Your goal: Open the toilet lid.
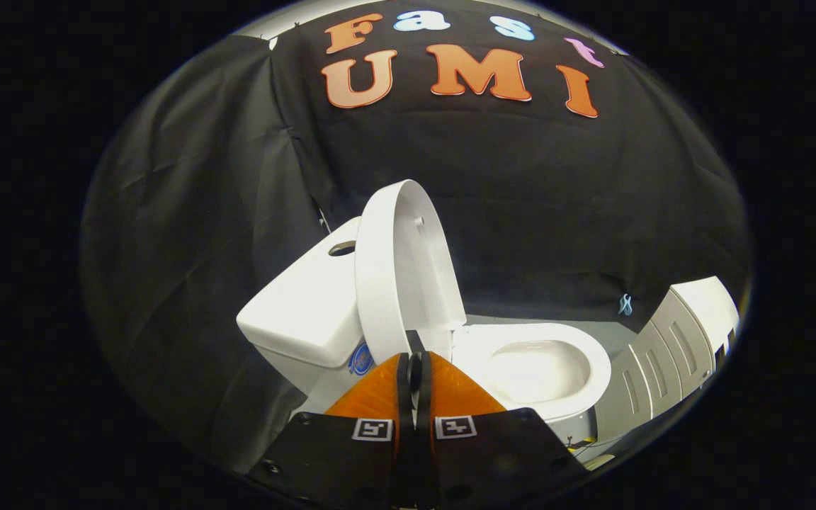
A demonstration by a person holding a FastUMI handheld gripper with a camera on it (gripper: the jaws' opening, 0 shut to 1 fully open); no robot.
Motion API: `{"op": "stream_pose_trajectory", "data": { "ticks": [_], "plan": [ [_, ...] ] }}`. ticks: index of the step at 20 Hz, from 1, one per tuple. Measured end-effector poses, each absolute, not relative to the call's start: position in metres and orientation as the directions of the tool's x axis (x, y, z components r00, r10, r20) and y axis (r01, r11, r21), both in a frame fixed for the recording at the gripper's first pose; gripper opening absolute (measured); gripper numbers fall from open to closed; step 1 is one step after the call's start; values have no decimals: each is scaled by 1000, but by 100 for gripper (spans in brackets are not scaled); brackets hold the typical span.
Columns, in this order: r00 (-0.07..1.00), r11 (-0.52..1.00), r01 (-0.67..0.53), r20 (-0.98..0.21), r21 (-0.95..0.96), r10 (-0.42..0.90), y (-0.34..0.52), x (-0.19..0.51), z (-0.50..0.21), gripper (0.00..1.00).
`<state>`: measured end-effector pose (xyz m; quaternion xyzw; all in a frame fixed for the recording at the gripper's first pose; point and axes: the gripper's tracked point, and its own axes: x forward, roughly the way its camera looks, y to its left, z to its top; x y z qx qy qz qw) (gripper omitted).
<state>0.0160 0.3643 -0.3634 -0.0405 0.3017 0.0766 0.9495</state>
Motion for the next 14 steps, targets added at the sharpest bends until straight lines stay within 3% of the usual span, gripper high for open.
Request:
{"op": "stream_pose_trajectory", "data": {
  "ticks": [7, 11, 14],
  "plan": [
    [808, 975, -212, -573, -68, 136, 365, 17, -362, 9],
    [795, 971, -239, -576, -13, 188, 368, 13, -356, 18],
    [828, 970, -244, -525, -16, 200, 361, 13, -334, 68]
  ]
}}
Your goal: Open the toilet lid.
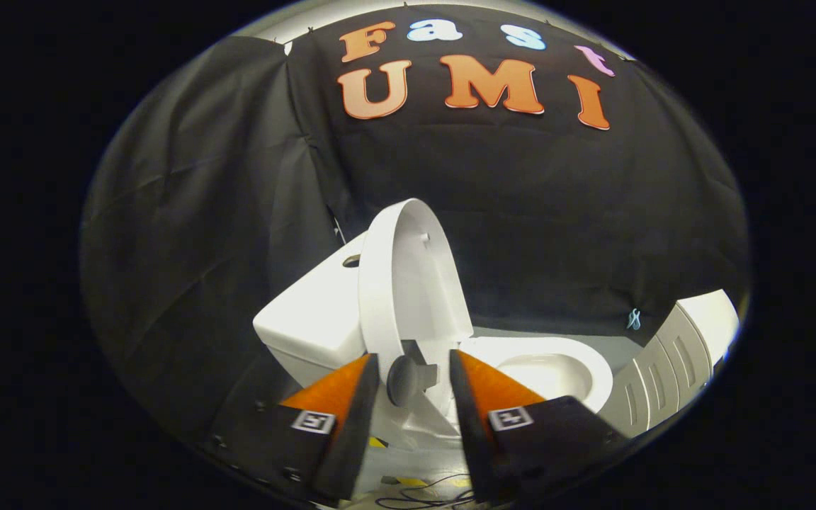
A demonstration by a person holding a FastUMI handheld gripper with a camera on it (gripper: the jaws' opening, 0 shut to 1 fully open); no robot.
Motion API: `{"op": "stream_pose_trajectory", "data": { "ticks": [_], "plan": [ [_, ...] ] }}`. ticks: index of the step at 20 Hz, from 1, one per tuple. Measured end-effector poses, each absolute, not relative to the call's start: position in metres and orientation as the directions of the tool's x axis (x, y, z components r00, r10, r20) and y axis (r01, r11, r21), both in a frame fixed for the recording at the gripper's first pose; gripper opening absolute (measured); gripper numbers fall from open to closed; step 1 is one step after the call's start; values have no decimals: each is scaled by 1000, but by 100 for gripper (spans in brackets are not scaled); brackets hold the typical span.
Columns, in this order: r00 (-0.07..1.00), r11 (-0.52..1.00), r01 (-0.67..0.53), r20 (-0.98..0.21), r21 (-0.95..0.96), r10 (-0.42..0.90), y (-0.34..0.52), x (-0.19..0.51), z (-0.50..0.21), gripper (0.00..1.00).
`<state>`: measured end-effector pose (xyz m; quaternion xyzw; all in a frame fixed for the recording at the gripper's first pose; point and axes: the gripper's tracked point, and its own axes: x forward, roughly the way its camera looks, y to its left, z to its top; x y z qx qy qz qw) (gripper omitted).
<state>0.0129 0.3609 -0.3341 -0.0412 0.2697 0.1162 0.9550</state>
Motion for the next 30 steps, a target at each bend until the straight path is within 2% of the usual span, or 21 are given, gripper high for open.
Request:
{"op": "stream_pose_trajectory", "data": {
  "ticks": [2, 8, 19, 30],
  "plan": [
    [833, 967, -256, -509, -4, 219, 356, 12, -324, 100],
    [875, 972, -230, -425, 55, 231, 312, 7, -279, 100],
    [942, 997, -65, -328, 31, 72, 161, 27, -220, 99],
    [969, 998, 26, -245, -50, -38, 34, 37, -155, 99]
  ]
}}
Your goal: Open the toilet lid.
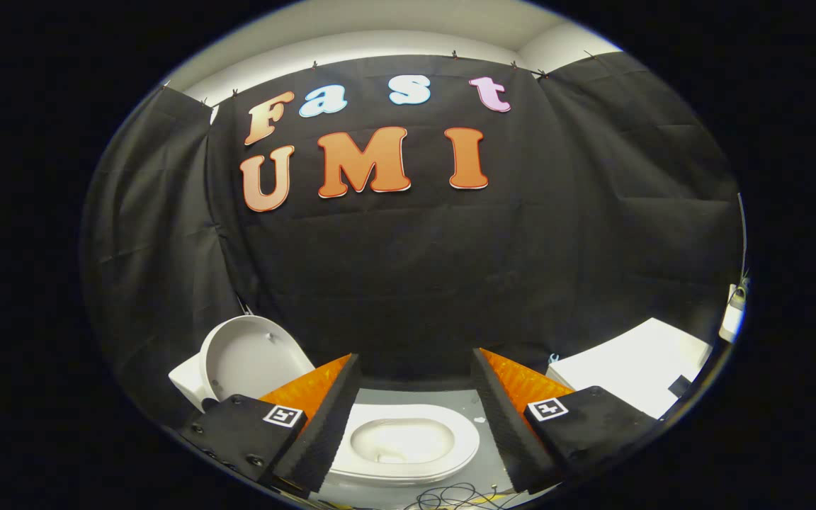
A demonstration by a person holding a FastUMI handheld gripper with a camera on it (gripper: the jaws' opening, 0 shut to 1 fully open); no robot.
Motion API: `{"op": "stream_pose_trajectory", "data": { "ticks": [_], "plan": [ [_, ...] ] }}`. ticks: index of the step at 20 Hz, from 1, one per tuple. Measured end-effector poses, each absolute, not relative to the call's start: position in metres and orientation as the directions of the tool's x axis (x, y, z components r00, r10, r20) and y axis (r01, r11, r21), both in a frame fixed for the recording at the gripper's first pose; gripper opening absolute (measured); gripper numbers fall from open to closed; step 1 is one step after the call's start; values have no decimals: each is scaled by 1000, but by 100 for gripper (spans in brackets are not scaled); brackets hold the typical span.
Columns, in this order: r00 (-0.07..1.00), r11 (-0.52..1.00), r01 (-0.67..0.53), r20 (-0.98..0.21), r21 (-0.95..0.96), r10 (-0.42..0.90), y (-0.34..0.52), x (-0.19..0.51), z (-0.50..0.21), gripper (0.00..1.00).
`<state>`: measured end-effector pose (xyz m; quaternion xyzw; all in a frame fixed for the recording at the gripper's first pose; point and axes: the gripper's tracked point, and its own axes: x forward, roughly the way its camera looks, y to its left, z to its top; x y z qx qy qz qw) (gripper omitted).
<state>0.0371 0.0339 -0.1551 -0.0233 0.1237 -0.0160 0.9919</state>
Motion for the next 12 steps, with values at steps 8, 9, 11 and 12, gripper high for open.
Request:
{"op": "stream_pose_trajectory", "data": {
  "ticks": [8, 9, 11, 12],
  "plan": [
    [985, 998, 41, -166, -47, -48, -4, 26, -95, 99],
    [986, 998, 42, -160, -48, -49, -7, 24, -90, 99],
    [988, 998, 41, -145, -48, -47, -9, 20, -79, 99],
    [989, 998, 45, -137, -49, -51, -11, 19, -74, 99]
  ]
}}
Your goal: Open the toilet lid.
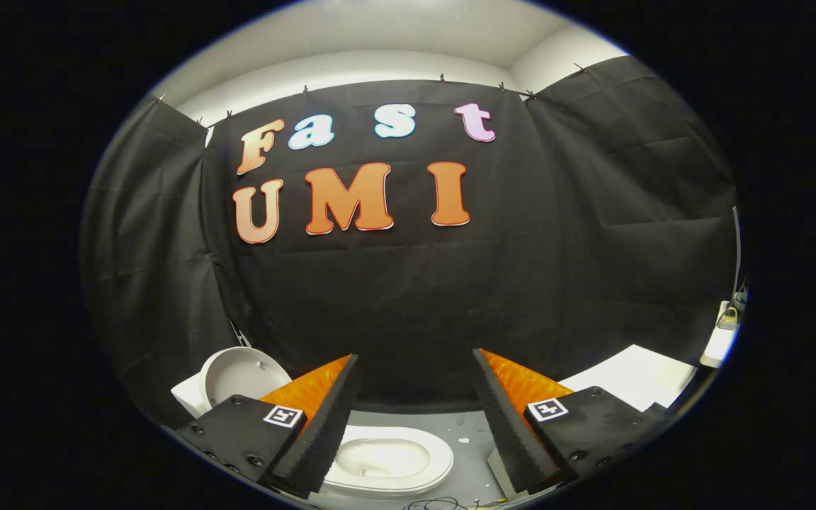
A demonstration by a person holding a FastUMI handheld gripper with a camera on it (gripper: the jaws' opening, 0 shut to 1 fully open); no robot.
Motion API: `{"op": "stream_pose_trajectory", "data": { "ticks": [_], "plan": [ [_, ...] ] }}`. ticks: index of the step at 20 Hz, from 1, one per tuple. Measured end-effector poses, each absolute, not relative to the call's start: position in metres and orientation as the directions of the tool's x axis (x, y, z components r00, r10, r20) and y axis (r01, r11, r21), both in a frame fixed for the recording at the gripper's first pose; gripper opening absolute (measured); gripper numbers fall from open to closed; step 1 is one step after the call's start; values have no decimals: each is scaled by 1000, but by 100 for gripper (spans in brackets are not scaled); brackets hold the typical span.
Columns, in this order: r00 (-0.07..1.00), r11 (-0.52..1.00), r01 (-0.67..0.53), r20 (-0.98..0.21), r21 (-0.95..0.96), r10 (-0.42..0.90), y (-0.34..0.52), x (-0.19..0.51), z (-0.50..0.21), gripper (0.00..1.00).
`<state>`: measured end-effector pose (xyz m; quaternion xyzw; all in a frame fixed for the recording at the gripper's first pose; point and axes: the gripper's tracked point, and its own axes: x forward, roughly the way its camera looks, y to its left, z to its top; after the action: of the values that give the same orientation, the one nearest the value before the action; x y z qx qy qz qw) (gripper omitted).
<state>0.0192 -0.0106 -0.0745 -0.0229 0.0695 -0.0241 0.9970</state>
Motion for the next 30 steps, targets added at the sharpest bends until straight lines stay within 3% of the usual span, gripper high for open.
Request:
{"op": "stream_pose_trajectory", "data": {
  "ticks": [30],
  "plan": [
    [987, 996, 81, -139, -30, -85, -19, 18, -83, 99]
  ]
}}
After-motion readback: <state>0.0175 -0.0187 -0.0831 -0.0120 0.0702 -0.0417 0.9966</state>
